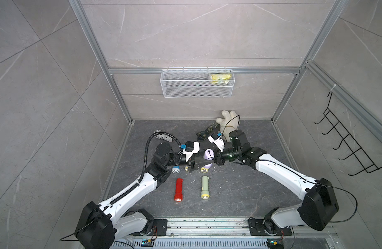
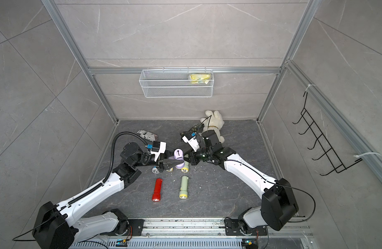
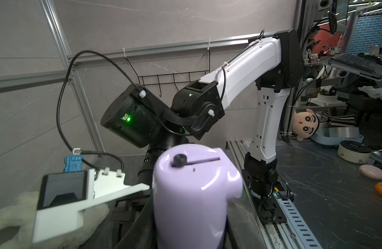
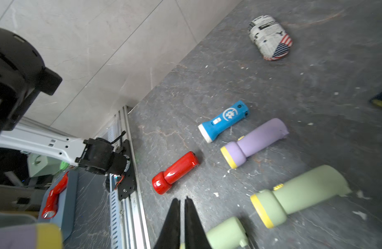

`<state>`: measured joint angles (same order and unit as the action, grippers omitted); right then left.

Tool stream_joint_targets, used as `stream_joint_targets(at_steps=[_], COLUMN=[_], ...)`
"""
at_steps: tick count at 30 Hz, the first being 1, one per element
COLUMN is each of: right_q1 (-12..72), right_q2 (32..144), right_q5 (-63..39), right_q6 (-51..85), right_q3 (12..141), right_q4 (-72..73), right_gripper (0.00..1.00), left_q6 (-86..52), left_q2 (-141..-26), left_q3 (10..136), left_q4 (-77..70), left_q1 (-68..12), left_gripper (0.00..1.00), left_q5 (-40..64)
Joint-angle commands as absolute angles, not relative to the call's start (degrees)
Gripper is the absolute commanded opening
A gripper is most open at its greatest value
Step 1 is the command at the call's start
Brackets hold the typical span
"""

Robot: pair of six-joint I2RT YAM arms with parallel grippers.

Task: Close the plug at the bottom of the flashlight
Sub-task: Close the plug of the flashlight.

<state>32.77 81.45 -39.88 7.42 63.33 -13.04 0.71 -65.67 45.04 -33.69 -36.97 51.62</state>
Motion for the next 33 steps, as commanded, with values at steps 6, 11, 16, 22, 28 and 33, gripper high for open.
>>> stream_joint_targets(at_steps=[6,11,16,22,28,33], right_q1=[30.55,26.0,23.77,23.74,26.03,27.33], right_q2=[74.72,70.08,67.02,69.23,71.09,72.22], right_q5=[-32.62,-39.12,-48.35,-58.76,-59.26,-58.39], right_q6=[5.9,7.08,7.9,10.14,10.64,10.34], right_q3=[63.24,61.59,61.05,63.13,63.3,63.39], right_q4=[-15.91,-13.39,-10.76,-9.95,-8.5,-7.73], right_gripper=[0.17,0.31,0.54,0.63,0.64,0.64], left_q6=[1.2,1.01,0.75,0.35,0.44,0.61], left_q2=[-67.32,-67.76,-68.02,-68.64,-68.82,-68.91], left_q3=[41.46,41.21,41.53,42.48,43.24,43.83], left_q4=[-33.38,-33.31,-32.98,-32.91,-32.78,-32.29], left_q1=[-36.83,-36.82,-36.77,-36.82,-36.82,-36.8], left_gripper=[0.0,0.0,0.0,0.0,0.0,0.0], left_q5=[47.85,47.36,48.09,49.2,49.7,50.01])
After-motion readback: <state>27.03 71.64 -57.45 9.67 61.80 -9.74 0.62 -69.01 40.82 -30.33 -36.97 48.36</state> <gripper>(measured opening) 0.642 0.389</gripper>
